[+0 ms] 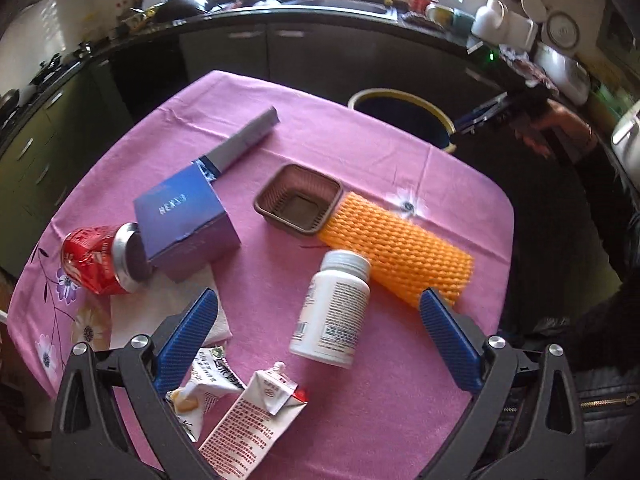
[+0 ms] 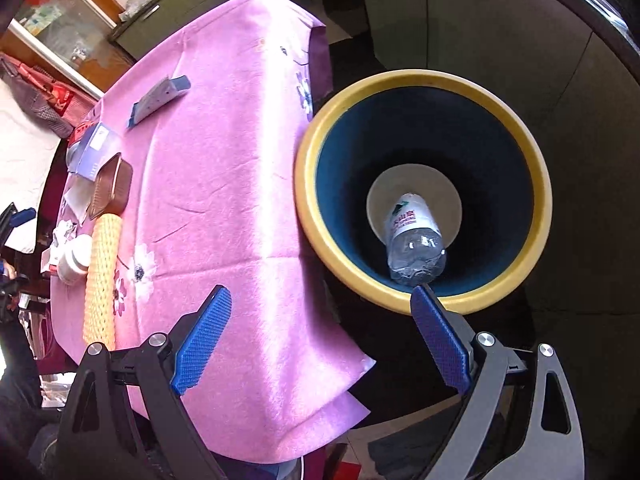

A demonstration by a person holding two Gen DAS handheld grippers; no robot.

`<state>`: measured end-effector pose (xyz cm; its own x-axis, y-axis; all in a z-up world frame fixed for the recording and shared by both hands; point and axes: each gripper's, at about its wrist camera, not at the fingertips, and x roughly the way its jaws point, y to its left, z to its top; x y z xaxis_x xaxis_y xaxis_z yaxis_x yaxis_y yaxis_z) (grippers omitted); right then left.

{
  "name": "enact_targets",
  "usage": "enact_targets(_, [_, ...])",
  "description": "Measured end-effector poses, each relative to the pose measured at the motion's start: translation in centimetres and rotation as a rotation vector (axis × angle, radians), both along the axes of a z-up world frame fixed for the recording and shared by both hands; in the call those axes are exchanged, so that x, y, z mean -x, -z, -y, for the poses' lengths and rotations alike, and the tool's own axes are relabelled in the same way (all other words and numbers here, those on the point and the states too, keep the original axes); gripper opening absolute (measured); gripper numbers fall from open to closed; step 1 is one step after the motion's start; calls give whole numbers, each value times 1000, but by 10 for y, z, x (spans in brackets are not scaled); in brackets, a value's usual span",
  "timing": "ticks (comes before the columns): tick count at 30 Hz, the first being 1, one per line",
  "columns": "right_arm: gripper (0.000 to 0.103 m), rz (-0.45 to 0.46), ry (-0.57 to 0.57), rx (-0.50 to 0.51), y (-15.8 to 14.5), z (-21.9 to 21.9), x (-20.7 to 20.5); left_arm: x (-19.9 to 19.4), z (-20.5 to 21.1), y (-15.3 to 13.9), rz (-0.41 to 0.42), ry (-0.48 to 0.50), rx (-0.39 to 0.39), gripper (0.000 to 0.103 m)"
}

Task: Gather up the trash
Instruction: 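Grasp the white pill bottle with the left gripper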

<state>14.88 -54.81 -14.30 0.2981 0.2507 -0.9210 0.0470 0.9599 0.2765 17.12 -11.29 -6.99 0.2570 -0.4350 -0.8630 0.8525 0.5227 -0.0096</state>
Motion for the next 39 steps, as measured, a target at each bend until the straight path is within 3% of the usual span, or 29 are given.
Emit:
enact_targets(9, [90,5,-55,-16,13,-19,1,14,39,46,-36,144,-189,96])
enact_targets(11, [90,5,-62,-16,15,-21,1,12,41,51,-55,154,-207,93])
enact_targets(14, [90,4,-74,-20,17,-24,2,8,42,57,-73,153,-235,77])
enact_targets(19, [90,-4,-86,-30,23,-28,1,3,40,63,-90,152,-272,63])
enact_targets(27, [90,-11,-95,-36,27,-33,-1,-1,41,66,-79,160,-299,55])
enact_targets(30, [90,-10,-98,-36,26,-35,-1,-3,42,68,-74,150,-313,47])
enact_targets(39, [90,-3,-112,-39,24,-40,0,-16,36,68,-71,106,-304,45])
